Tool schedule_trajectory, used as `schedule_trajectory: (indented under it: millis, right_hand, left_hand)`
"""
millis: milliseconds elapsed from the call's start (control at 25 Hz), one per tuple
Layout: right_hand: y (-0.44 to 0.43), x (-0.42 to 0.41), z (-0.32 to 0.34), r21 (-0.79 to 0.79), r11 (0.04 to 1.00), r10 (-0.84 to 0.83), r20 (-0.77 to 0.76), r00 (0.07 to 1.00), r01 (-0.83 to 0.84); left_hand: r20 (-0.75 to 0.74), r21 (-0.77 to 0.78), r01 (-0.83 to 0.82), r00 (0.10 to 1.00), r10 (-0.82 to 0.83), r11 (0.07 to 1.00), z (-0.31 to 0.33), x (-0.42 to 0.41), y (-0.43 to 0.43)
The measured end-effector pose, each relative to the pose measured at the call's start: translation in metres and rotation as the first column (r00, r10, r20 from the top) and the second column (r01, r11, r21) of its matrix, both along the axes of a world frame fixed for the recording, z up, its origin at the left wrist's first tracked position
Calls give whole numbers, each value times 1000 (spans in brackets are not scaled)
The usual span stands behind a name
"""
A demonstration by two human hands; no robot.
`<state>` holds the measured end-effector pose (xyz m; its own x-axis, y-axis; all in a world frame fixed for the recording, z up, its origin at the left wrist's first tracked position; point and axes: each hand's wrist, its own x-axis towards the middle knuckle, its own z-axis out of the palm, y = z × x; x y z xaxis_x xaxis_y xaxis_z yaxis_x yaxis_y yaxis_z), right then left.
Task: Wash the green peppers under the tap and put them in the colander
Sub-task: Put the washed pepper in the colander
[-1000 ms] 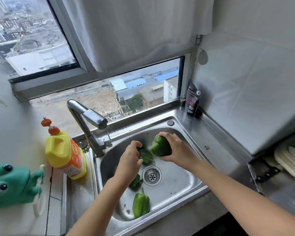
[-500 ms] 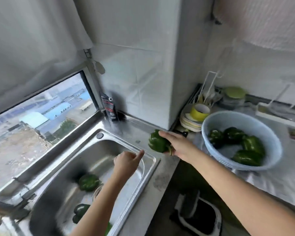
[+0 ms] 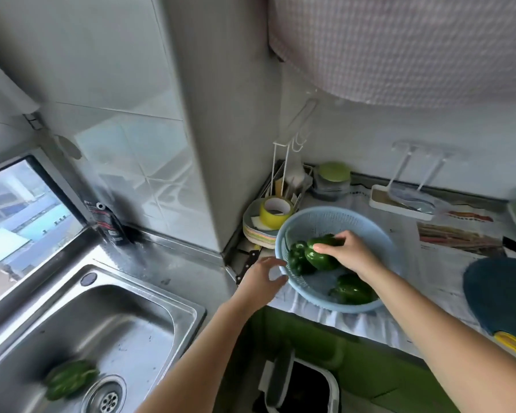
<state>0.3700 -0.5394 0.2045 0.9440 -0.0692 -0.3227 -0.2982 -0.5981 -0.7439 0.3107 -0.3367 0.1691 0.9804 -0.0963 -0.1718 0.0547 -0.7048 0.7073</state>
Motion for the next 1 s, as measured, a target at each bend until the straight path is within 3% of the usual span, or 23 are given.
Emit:
schedule_trajectory:
  millis: [80, 240, 400, 560, 720, 840, 1000]
  right_hand:
    - [-12, 1, -13, -134, 987, 88, -8, 996, -88]
    - [-22, 6, -44, -324, 892, 333, 1, 943, -314]
    - [-20, 23, -45, -600, 678, 520, -16, 854, -424]
    - [-9, 35, -47, -749, 492, 520, -156, 840, -444]
    - [-5, 34, -55, -776, 391, 481, -285, 829, -494]
    - [7, 39, -36, -772, 422, 517, -225, 826, -474]
    - [54, 37, 7, -518, 719, 608, 147, 780, -463]
  left_hand:
    - [-37, 75, 79, 996, -76, 994, -11, 4, -14]
    - [-26, 91, 62, 998, -60, 994, -21, 8, -26]
    - [-22, 78, 50, 999, -49, 996, -22, 8, -31]
    - [-60, 79, 46, 997, -41, 996, -21, 4, -34]
    - [-37, 66, 37, 999, -35, 997, -16, 0, -35]
    - [-15, 29, -66, 998, 66, 997, -18, -5, -24]
    - [-30, -55, -325, 946, 324, 944, -16, -24, 15]
